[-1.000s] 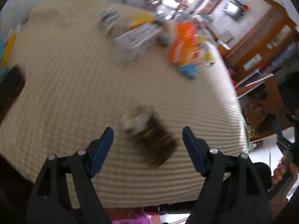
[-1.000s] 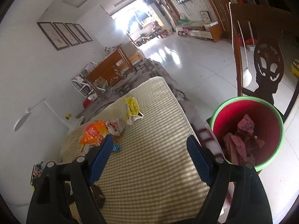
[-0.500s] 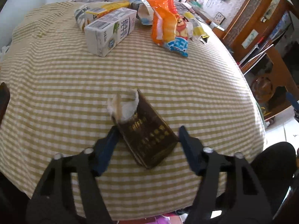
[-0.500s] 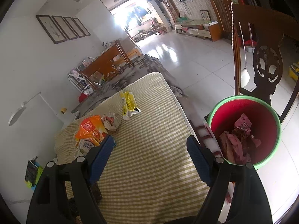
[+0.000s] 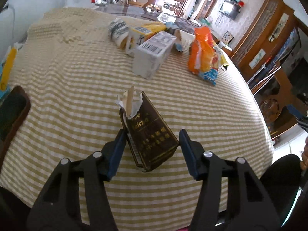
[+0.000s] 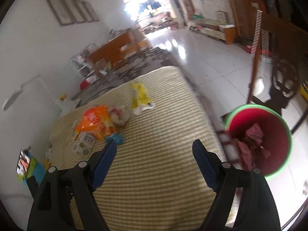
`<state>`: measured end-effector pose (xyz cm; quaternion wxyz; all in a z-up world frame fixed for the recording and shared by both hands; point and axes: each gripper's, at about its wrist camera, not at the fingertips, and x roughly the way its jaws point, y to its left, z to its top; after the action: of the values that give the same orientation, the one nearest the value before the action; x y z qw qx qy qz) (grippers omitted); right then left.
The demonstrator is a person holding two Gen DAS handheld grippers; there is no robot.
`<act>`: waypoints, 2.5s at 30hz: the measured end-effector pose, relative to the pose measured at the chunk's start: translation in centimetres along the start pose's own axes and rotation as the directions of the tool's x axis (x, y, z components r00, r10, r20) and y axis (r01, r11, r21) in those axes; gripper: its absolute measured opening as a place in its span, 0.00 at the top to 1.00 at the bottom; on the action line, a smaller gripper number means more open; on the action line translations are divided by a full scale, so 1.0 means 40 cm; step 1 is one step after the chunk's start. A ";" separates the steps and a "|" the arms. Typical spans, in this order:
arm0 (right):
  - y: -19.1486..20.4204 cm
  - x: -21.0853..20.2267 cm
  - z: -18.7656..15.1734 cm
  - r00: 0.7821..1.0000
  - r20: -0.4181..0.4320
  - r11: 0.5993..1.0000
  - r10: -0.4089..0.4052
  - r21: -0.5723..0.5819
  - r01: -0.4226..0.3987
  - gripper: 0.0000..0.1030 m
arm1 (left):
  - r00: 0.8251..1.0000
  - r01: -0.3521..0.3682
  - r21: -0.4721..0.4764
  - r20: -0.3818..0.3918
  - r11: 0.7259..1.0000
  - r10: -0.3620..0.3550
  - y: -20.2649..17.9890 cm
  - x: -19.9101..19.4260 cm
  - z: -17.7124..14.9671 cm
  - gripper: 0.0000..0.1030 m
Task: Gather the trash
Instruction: 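Grasp the brown drink carton with the left tool while the right tool grasps the orange snack bag, then carry the brown carton and orange snack bag over the red bucket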
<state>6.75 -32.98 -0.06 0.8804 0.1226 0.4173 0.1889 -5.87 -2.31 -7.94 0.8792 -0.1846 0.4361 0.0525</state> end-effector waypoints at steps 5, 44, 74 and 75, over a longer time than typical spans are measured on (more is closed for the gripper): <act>0.146 0.133 0.029 0.998 -0.045 0.992 0.048 -0.114 -0.053 0.24 | 0.999 0.052 -0.022 0.013 0.998 -0.051 0.026 -0.005 -0.003 0.47; 0.367 0.330 -0.021 0.960 -0.274 0.922 -0.064 -0.385 -0.048 0.50 | 0.987 0.162 -0.112 0.014 0.980 -0.162 0.064 0.015 0.014 0.44; 0.349 0.327 -0.071 0.962 -0.273 0.931 0.001 -0.352 -0.101 0.51 | 0.988 0.148 -0.101 0.059 0.984 -0.143 0.063 0.003 0.014 0.44; 0.346 0.316 -0.071 0.964 -0.266 0.932 0.005 -0.349 -0.101 0.51 | 0.988 0.148 -0.104 0.065 0.984 -0.142 0.066 0.000 0.015 0.44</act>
<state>8.67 -14.87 -5.36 0.8200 -0.0553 0.4842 0.3003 -6.07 0.34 -8.36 0.8815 -0.2617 0.3927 0.0171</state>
